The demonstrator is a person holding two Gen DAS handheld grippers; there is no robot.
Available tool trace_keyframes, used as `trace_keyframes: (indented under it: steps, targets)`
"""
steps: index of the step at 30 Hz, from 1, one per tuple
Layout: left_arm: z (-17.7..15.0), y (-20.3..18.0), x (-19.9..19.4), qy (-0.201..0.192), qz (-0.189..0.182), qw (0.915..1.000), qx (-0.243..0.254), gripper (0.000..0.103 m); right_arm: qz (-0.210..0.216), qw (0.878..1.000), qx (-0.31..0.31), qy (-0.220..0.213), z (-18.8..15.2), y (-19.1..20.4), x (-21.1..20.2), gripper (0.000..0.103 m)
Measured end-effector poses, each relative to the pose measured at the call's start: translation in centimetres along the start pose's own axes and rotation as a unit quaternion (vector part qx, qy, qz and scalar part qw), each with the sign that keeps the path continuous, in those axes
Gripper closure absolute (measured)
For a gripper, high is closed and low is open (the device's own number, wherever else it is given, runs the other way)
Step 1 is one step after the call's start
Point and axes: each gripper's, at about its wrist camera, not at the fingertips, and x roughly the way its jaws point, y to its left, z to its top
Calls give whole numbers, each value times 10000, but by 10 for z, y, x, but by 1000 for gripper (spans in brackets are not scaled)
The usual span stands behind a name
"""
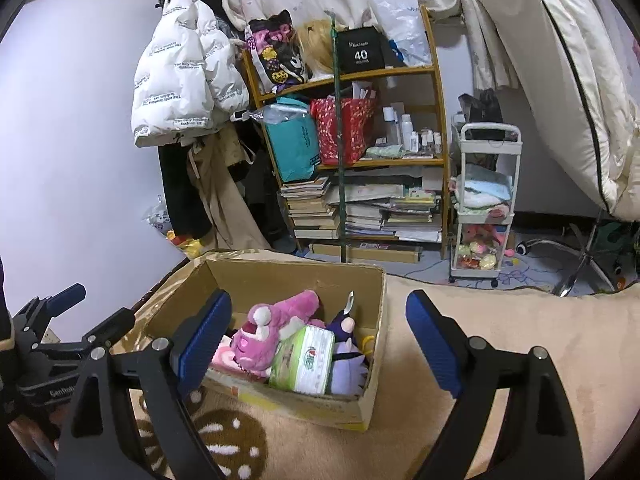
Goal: Organize soft objects
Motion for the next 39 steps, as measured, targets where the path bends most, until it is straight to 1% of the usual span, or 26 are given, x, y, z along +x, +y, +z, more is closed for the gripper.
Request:
trace_keyframes:
  steps: [5, 7, 9, 11, 18, 25, 32, 36, 39]
  targets:
    - [0, 2, -20, -92, 21, 9999, 115, 3, -55, 9999, 9, -134, 2, 3, -25, 10]
    - [0, 2, -29, -83, -62, 9998, 149, 3, -84, 9998, -8, -188, 3, 5, -34, 9]
    - [-2, 1, -40, -86, -186, 9997, 137, 3, -99, 9997, -8, -230, 3, 5, -42, 0]
    - [-6, 0, -50, -133, -203, 9996, 160, 3, -106, 9994, 12, -336, 3, 6, -51, 0]
    - [-15, -1, -83, -343, -68, 9990, 271, 3, -239, 9982, -139, -531, 1, 18, -84, 0]
    - [-26, 8, -115, -482, -26, 9987, 183, 3, -307, 9968, -178, -723, -14, 21, -121, 0]
    - [-35, 11, -140, -693, 4, 9974, 191, 3, -435, 9909, -371, -1218, -22, 31, -163, 0]
    - [-39, 12, -143, -718, 62, 9973, 150, 3, -404, 9905, -321, -1273, -26, 31, -169, 0]
    - [-43, 12, -143, -831, 213, 9963, 53, 3, -365, 9910, -292, -1258, -28, 29, -166, 0]
